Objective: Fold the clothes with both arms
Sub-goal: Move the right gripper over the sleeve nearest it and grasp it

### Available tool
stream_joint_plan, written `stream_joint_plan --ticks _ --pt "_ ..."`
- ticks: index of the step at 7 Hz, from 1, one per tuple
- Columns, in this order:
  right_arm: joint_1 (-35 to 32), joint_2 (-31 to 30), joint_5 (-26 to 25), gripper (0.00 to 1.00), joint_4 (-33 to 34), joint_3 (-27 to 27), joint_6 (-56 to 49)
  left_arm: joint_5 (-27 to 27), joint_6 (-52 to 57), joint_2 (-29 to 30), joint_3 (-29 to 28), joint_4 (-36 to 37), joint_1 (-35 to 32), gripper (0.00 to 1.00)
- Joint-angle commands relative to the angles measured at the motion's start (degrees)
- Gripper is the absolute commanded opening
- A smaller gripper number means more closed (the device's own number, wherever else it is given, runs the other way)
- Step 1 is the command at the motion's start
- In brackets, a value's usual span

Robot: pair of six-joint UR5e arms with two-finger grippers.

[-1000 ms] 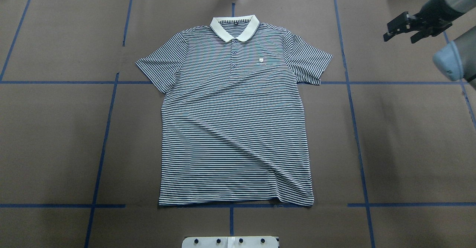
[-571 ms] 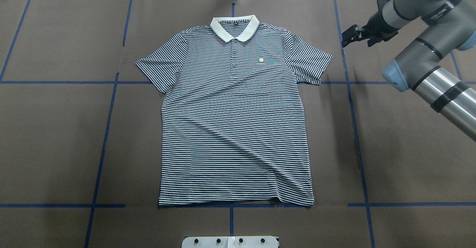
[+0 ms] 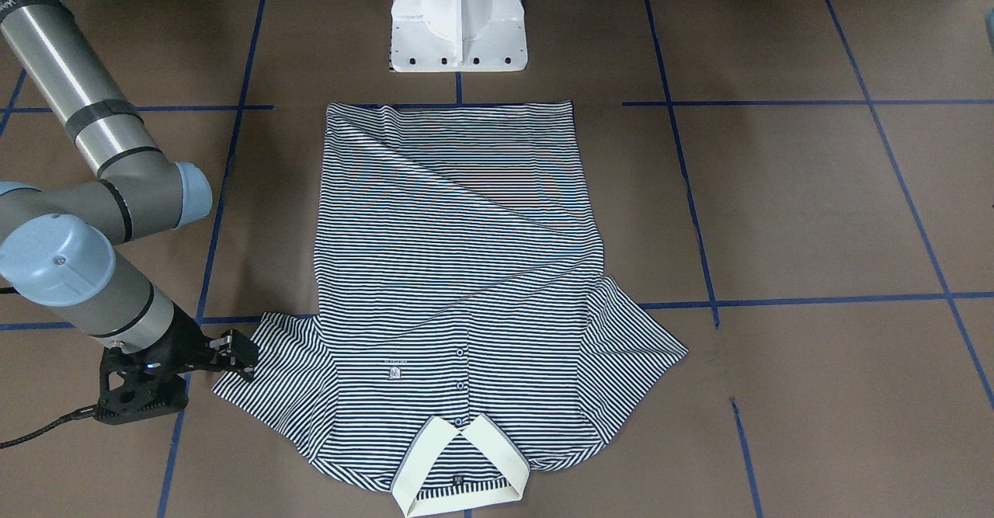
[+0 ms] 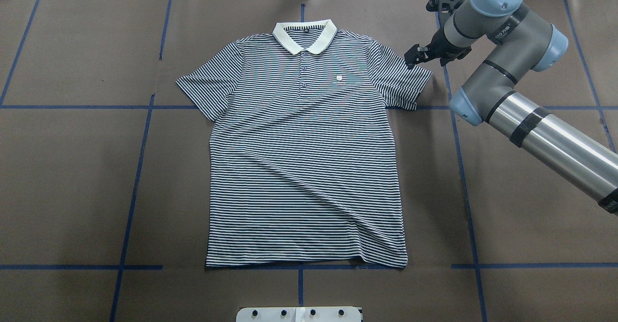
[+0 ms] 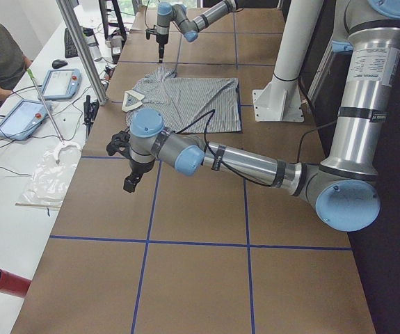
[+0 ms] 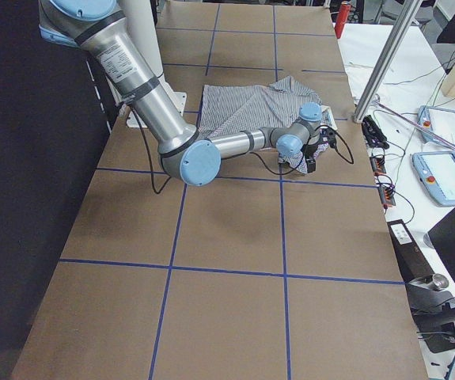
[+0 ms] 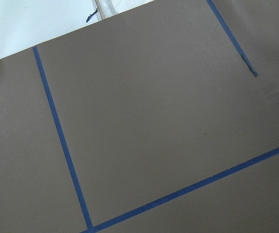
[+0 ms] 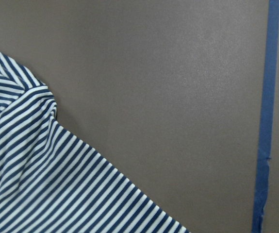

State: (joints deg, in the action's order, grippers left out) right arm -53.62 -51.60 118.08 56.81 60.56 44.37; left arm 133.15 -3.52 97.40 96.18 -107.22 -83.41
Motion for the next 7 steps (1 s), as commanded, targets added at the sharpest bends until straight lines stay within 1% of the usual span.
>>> stream_joint_plan --ticks 1,4,5,6,7 --pt "0.3 0.4 -0.3 0.98 0.1 -2.1 -0.2 0.0 0.0 0.2 0.0 0.1 0.0 1.0" --pt "0.7 -0.1 0.3 0.91 0.1 -1.9 -0.4 0.1 0.1 0.8 -0.6 0.3 0.0 1.0" --pt "0.8 -0.1 0.4 0.65 0.2 -1.9 -0.3 0.1 0.1 0.9 -0.6 0.3 0.0 1.0" --pt "0.8 -0.1 0.4 0.29 0.5 -1.9 -0.5 0.2 0.1 0.9 -0.6 0.3 0.0 1.0" --pt "0.9 0.4 0.4 0.02 0.7 -1.9 -0.9 0.2 0.0 0.9 -0.6 0.4 0.0 1.0"
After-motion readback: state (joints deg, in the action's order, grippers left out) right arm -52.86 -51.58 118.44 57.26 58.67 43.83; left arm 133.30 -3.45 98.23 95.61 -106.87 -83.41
